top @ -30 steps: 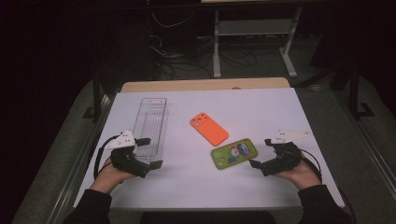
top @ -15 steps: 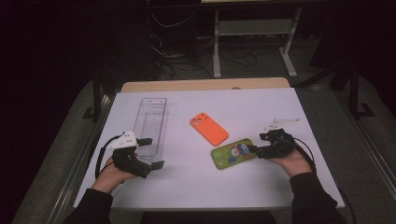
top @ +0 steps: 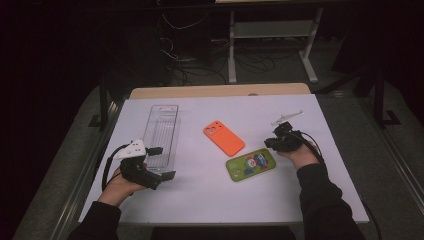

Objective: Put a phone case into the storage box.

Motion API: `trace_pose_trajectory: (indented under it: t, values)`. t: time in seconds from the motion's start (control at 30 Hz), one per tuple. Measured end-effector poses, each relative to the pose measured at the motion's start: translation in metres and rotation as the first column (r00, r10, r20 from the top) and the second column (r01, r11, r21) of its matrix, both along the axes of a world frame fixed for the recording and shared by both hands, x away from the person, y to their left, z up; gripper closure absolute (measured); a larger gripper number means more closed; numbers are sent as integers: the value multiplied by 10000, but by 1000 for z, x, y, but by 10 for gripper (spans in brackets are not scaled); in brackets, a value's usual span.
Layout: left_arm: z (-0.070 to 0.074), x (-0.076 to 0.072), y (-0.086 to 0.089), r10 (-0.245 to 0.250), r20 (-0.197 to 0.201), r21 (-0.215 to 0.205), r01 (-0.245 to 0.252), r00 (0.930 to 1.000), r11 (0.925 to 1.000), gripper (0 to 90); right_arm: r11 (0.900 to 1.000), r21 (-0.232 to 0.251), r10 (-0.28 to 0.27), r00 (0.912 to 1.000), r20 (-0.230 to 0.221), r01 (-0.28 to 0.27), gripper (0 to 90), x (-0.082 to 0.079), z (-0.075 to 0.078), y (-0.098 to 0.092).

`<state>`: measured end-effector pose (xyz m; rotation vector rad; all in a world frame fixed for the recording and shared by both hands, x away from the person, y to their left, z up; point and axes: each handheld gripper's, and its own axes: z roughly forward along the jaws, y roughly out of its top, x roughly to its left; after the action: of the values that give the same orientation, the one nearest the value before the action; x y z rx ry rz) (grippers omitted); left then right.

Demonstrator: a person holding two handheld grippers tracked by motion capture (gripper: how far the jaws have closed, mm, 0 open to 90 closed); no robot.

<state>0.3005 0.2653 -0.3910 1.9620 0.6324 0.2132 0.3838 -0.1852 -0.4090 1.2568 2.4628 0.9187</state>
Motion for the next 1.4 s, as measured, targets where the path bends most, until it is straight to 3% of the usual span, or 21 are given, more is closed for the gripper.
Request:
trace_pose_trajectory:
  t: [0.33, 0.73, 1.17, 1.4]
  values:
    - [0, 1, 0, -24, 8, 59, 24, 10000, 10000, 0, 9979, -526, 362, 9983, -454, -386, 883, 22, -7, 16]
    - [0, 0, 0, -43, 2, 132, 43, 10000, 9999, 0, 9923, -928, 719, 9922, -1022, -815, 884, 30, -18, 26]
    - [0, 0, 0, -66, -15, 52, 67, 10000, 10000, 0, 9849, -1070, 1222, 9846, -1249, -1358, 884, 19, -16, 18]
    - [0, 0, -1, -93, -40, 98, 93, 9999, 9999, 0, 9825, -732, 1615, 9794, -1215, -1711, 884, 3, -16, 13]
